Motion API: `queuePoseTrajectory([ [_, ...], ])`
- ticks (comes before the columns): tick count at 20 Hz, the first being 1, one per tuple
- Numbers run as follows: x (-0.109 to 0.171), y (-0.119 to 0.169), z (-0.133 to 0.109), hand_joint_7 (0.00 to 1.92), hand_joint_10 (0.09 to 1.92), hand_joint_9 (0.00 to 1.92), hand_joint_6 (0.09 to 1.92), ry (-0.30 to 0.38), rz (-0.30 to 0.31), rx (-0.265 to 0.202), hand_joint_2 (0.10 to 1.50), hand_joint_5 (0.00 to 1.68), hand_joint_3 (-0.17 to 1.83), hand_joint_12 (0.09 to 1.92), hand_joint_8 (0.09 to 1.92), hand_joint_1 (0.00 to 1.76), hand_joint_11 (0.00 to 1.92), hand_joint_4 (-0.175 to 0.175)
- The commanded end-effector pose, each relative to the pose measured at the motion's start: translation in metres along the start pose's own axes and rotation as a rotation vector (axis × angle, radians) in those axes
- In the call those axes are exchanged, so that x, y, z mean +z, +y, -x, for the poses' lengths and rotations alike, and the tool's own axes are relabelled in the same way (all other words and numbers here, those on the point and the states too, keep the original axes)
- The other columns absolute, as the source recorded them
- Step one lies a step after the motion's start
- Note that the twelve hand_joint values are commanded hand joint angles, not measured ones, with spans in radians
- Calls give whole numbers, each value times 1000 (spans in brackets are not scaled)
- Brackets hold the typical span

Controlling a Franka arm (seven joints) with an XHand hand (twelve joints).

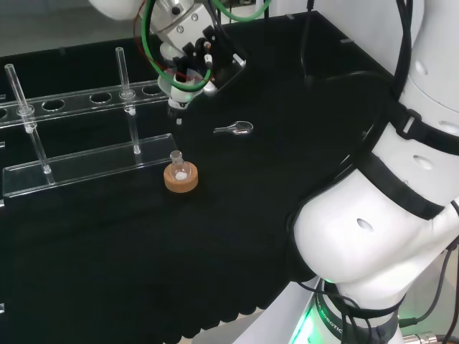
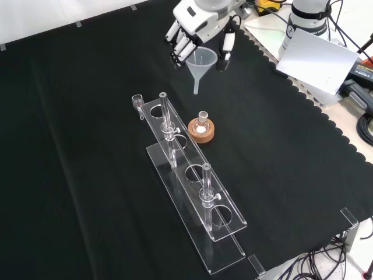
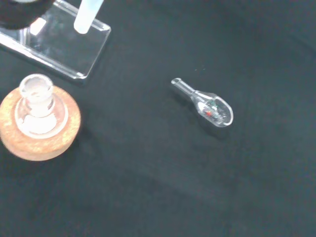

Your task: Put the funnel back on the funnel stand.

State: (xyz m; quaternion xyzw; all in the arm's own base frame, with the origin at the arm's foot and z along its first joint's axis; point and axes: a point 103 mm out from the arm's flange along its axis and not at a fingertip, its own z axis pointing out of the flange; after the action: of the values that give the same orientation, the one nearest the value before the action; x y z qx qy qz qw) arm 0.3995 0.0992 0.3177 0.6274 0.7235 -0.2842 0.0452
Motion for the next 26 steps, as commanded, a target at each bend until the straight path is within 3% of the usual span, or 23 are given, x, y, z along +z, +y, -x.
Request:
queuePoseTrajectory([
  [1, -17, 4, 17, 662, 389, 1068, 724, -4, 1, 25, 767, 612, 409, 1259, 646, 744, 605, 9],
  [11, -51, 23, 33, 658, 391, 1066, 726, -21, 28, 46, 763, 609, 423, 1258, 647, 739, 607, 8],
  [16, -65, 38, 25, 657, 392, 1065, 727, -34, 46, 25, 761, 608, 429, 1257, 648, 736, 608, 8],
  [21, -62, 55, 25, 657, 393, 1064, 728, -52, 34, 6, 760, 609, 434, 1257, 649, 735, 609, 9],
  [22, -73, 60, 12, 656, 393, 1063, 728, -72, 24, -2, 760, 609, 435, 1257, 649, 735, 609, 9],
  [26, -69, 75, 7, 656, 393, 1062, 729, -40, 31, -27, 759, 610, 439, 1257, 650, 735, 609, 9],
])
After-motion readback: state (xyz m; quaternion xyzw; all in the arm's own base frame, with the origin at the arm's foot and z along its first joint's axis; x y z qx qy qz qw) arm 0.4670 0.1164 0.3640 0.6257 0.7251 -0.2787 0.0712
